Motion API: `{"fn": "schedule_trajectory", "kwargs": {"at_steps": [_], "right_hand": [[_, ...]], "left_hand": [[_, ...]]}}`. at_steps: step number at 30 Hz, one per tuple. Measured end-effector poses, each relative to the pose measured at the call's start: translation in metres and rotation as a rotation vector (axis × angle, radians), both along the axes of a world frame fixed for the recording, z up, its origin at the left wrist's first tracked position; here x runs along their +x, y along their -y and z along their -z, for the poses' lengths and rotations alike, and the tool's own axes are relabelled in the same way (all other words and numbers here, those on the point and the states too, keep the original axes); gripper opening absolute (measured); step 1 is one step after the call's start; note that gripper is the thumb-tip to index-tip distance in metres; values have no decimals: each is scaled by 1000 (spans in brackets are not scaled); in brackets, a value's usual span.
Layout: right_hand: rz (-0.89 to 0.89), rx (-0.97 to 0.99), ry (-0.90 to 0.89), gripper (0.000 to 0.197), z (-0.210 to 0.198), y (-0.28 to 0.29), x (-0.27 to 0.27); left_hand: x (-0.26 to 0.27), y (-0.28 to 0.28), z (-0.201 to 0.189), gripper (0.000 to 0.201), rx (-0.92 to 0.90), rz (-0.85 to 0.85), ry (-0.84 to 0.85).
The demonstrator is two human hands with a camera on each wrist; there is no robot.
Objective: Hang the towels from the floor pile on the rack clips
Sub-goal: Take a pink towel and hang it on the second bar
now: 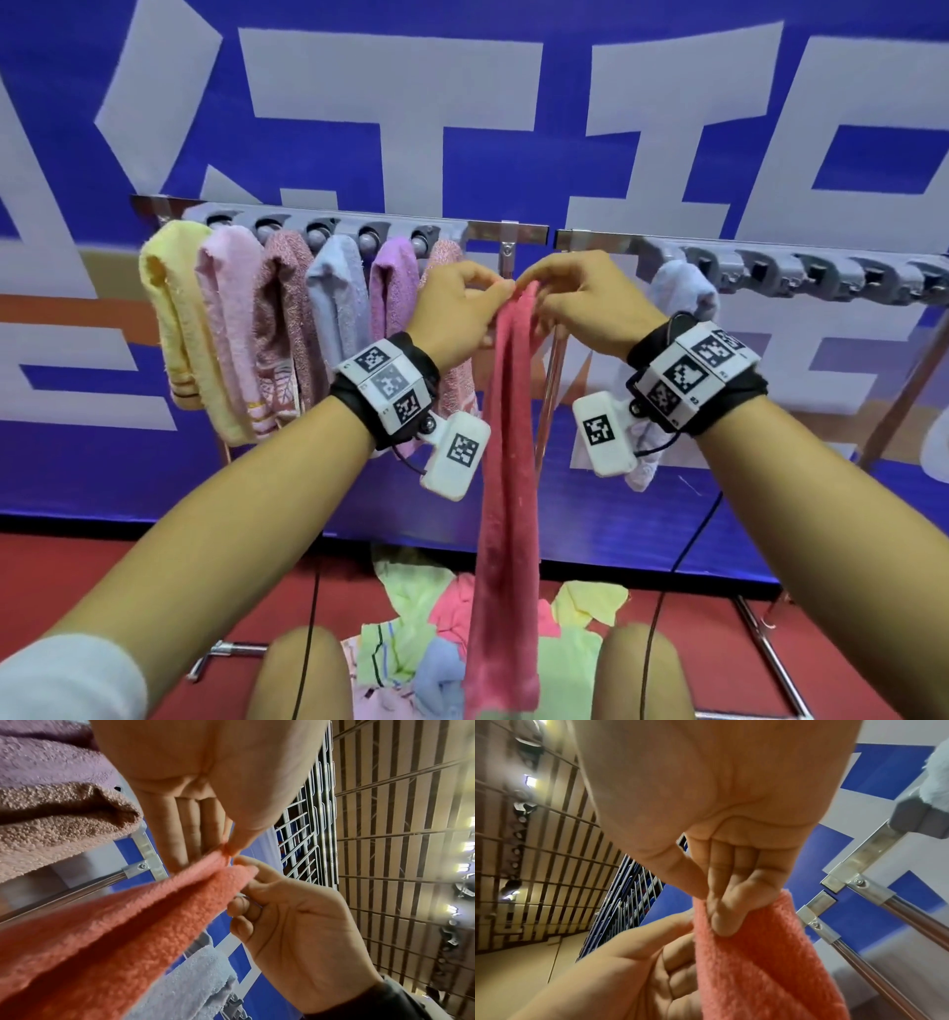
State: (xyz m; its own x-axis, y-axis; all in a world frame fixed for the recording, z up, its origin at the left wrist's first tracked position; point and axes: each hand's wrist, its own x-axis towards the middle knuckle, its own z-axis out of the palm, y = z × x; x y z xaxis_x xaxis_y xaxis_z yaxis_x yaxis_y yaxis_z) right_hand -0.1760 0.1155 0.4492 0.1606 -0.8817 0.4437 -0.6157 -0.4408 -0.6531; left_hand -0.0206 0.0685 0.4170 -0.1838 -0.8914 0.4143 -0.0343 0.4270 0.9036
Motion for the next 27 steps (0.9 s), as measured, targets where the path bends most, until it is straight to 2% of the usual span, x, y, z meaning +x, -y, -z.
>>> {"fn": "schedule_trajectory", "kwargs": {"at_steps": [5,8,10,12,15,20,27], "right_hand": [[42,-128,-228,6,4,8,-6],[99,-226,-308,6,8,13,-8],[97,-249,-301,13,10,16,-7],[89,-267,-294,11,10,17,-4],[88,-276,-247,14,8,17,-1],[97,-258,-162,15,5,19,6],[123,-230,-161,20,7,22,10]], "left_hand": [[1,-9,1,16,-12,36,-35],[3,-11,2,15,14,76,-61],[4,-12,4,11,35,91,-87],[5,-13,6,9,65,109,-136],[6,-11,11,18,98,123,-197],[11,-11,14,17,140,170,-213],[20,-10,11,18,83,171,-145]]}}
